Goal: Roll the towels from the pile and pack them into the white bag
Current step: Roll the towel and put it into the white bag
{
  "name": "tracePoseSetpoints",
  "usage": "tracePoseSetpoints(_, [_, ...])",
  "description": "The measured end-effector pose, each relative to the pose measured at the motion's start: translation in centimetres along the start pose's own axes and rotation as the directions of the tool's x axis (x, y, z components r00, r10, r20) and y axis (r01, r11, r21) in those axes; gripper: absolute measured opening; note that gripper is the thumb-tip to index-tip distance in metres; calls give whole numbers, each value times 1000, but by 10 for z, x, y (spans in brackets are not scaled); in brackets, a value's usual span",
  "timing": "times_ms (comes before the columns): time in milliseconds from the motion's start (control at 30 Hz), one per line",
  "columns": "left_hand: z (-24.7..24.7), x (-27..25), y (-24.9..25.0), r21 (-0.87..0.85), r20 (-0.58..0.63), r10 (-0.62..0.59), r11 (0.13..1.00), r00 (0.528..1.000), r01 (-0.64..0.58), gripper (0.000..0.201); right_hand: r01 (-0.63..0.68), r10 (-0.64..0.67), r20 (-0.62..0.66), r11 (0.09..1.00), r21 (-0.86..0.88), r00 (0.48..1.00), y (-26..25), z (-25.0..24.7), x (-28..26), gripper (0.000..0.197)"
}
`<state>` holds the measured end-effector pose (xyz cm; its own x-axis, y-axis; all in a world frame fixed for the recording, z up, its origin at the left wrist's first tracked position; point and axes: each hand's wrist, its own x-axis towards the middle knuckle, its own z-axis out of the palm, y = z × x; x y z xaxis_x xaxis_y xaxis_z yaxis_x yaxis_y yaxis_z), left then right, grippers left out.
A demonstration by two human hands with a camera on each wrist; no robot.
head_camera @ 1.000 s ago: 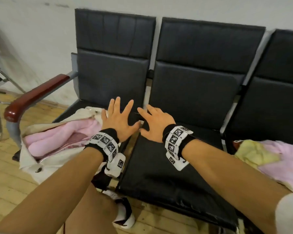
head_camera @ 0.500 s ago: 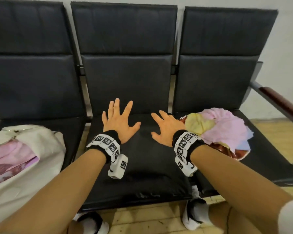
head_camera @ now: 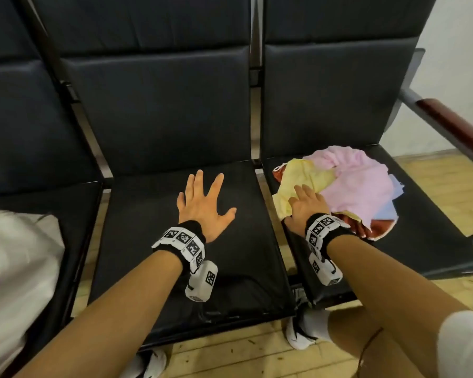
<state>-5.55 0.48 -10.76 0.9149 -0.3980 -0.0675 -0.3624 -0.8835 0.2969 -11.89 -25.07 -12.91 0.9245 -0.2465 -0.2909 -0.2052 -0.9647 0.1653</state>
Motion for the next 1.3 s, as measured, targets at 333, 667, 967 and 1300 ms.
tracePoseSetpoints(333, [21, 11, -4, -27, 46, -4, 1000, 999, 5, 88, -4, 5, -6, 997, 80, 1000, 19, 11, 23, 60])
tracePoseSetpoints(667, [-7, -6, -8, -124, -52, 26, 992, 998, -33, 114, 403, -276, -355, 841, 360, 893, -68, -74, -26, 35])
tracePoseSetpoints(967, [-57, -44, -53, -222, -90, -20, 975, 996, -1, 21, 561, -295, -529, 687, 461, 796, -143, -138, -68, 23])
tracePoseSetpoints(1300, [-139, -87, -124, -369, -451, -175, 929, 875, -5, 11, 511, -171, -618, 745, 429, 768, -163, -186, -84, 11])
